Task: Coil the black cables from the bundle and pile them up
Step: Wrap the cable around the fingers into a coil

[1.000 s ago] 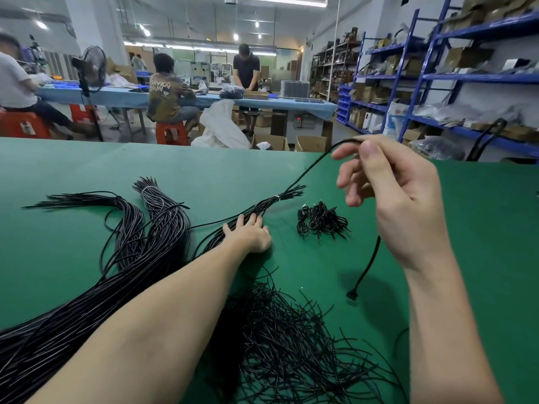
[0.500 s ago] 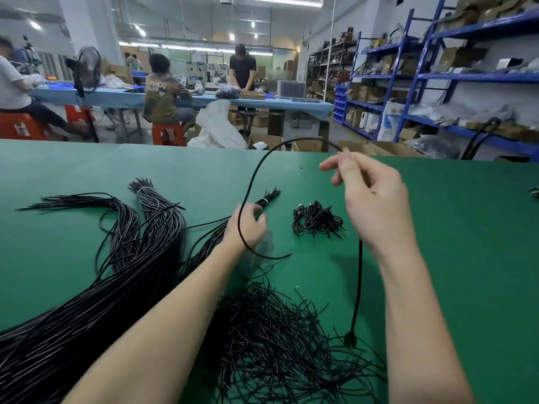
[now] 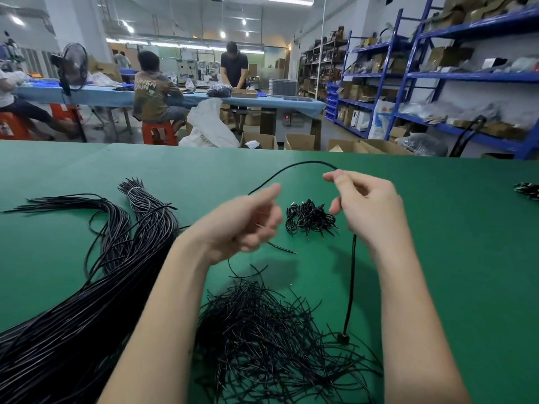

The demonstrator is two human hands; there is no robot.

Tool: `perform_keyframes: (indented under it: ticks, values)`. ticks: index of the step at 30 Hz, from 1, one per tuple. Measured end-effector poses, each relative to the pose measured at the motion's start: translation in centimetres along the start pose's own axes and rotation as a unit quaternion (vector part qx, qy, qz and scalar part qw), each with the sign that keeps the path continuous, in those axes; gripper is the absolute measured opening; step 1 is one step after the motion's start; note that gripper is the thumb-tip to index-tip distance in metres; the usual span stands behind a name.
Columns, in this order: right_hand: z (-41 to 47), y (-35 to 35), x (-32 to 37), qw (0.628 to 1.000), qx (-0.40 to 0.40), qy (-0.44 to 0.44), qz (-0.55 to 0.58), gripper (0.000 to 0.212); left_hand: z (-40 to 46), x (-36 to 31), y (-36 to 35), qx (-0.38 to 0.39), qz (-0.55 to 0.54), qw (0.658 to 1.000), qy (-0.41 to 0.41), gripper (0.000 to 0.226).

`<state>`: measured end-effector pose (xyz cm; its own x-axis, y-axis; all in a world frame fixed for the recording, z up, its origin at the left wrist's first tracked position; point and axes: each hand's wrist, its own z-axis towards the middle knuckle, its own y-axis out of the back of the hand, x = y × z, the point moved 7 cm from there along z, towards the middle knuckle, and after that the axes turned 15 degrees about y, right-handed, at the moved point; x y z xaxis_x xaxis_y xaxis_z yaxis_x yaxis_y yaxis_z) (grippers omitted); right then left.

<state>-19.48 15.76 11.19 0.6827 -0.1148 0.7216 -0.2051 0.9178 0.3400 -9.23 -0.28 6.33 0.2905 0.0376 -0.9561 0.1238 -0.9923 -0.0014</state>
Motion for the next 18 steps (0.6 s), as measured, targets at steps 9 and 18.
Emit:
perform_keyframes:
  ticks: [9, 18]
  values:
    - [-0.2, 0.5, 0.4, 0.986, -0.086, -0.026, 0.137, 0.019, 0.3, 1.2, -7.7, 0.211, 0.059, 0.97, 0.107, 0.056]
    - [0.0, 2.0, -0.8, 0.979, -0.105, -0.065, 0.159, 0.018, 1.9, -1.6, -1.6, -0.152, -0.213, 0.958, -0.121, 0.021]
